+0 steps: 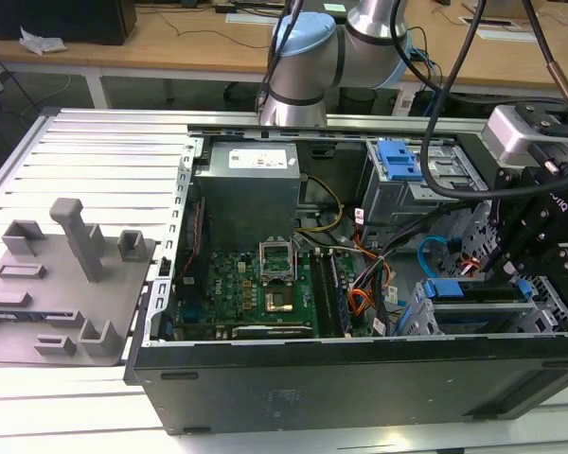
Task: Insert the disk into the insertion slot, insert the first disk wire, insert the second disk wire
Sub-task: 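Insert the first disk wire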
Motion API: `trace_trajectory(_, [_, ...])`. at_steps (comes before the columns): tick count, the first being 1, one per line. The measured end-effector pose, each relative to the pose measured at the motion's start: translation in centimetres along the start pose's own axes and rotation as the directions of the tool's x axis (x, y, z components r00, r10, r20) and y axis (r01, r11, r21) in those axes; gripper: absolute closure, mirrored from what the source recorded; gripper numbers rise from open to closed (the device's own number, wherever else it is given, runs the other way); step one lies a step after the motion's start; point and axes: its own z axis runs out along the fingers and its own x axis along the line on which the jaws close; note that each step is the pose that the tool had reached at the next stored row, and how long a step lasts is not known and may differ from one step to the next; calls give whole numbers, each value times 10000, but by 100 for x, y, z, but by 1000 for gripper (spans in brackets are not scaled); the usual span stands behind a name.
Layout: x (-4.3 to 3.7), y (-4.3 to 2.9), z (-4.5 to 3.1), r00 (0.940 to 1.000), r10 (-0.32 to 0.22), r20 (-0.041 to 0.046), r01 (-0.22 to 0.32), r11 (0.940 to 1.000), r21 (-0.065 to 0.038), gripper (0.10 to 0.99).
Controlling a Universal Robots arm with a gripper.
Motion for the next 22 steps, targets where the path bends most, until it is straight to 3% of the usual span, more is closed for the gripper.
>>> trace_trajectory(10, [16,-32,43,10000,-1,25,1,10000,-2,922])
trace_trajectory(22, [16,-52,80,10000,0,-3,0,10000,-2,922])
